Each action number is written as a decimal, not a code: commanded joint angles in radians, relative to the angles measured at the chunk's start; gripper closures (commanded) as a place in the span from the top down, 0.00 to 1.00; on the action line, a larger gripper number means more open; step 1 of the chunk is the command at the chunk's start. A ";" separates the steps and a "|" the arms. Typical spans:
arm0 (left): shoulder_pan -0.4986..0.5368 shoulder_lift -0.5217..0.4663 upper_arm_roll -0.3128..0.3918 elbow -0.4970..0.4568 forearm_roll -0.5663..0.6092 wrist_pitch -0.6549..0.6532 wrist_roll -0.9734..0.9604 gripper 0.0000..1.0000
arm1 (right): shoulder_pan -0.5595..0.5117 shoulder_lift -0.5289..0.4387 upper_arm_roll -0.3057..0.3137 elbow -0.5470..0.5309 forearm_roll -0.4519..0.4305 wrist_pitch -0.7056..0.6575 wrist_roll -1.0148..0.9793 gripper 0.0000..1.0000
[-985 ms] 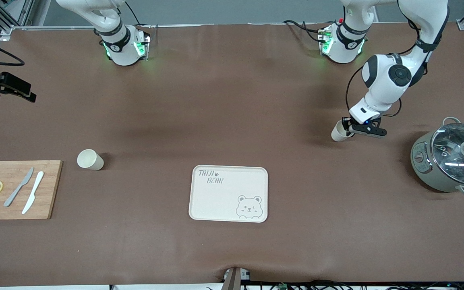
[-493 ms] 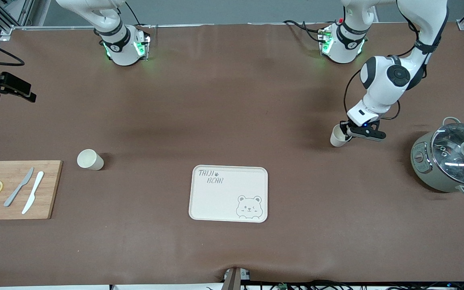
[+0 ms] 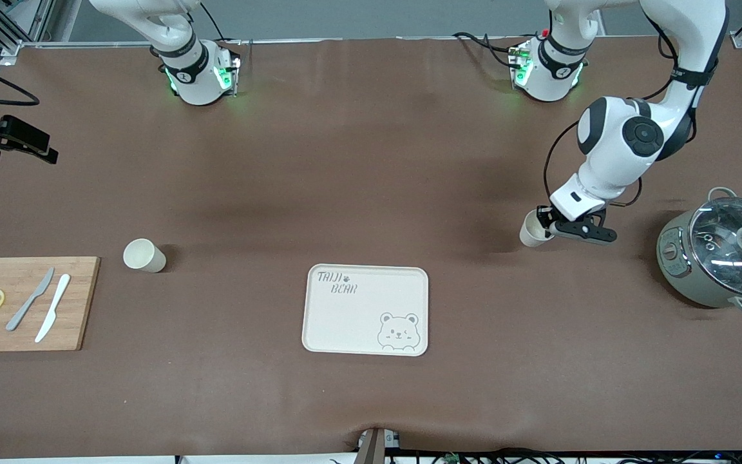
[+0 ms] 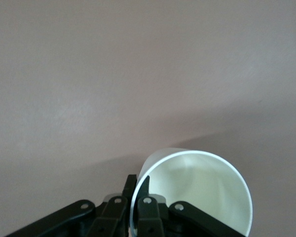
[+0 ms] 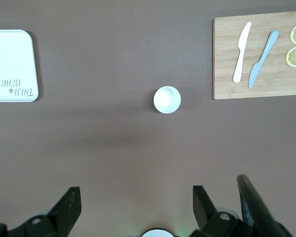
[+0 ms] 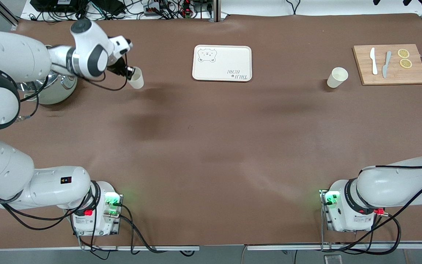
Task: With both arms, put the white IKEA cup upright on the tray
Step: 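Carry the white cup with the left gripper over the bear tray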
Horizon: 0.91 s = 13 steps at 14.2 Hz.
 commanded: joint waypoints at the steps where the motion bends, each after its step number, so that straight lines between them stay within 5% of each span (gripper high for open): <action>1: -0.053 0.089 -0.012 0.183 0.006 -0.133 -0.079 0.00 | -0.013 0.007 0.004 0.013 0.014 -0.011 -0.010 1.00; 13: -0.321 0.470 0.001 0.757 0.150 -0.380 -0.461 0.00 | -0.014 0.013 0.004 0.013 0.014 -0.011 -0.010 1.00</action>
